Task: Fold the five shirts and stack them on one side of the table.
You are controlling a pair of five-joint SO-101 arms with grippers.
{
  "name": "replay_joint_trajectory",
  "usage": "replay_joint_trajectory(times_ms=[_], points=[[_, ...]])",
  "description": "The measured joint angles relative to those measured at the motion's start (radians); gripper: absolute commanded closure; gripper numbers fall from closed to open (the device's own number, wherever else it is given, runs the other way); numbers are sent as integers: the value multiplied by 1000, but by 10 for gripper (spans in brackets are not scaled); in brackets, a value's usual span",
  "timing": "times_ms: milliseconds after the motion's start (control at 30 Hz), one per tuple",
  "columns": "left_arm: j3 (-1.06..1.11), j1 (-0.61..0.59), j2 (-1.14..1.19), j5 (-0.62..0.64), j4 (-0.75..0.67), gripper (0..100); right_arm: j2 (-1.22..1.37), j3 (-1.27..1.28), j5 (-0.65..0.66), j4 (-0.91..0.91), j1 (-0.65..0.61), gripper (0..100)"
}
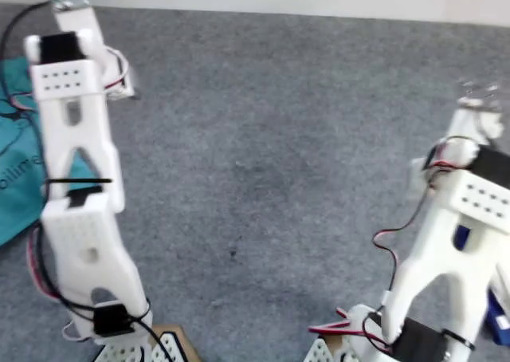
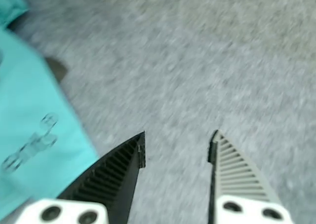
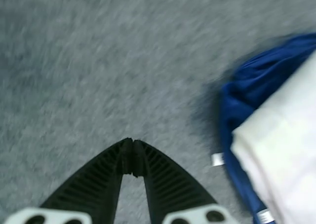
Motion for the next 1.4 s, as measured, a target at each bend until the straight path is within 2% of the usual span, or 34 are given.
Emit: replay_joint_trajectory(times_ms=[133, 333, 533, 700, 967, 1233, 1400], points=[[258, -51, -219, -35, 0, 796, -120, 198, -2, -98, -32, 992], [540, -138, -505, -91, 0, 796, -477, 523, -2, -193, -95, 992], [830, -310, -727, -158, -46, 796, -623, 632, -2, -196, -178, 992], [1099, -499, -847, -212, -183, 796, -586, 632, -2, -196, -245, 992], [1441, -750, -916, -256, -470, 796, -535, 632, -2, -207, -262, 992], [1651, -902, -916, -256, -858, 796, -526, 634, -2, -232, -262, 992], [1728, -957, -916, -256, -1011, 796, -526, 634, -2, -232, -264, 992]])
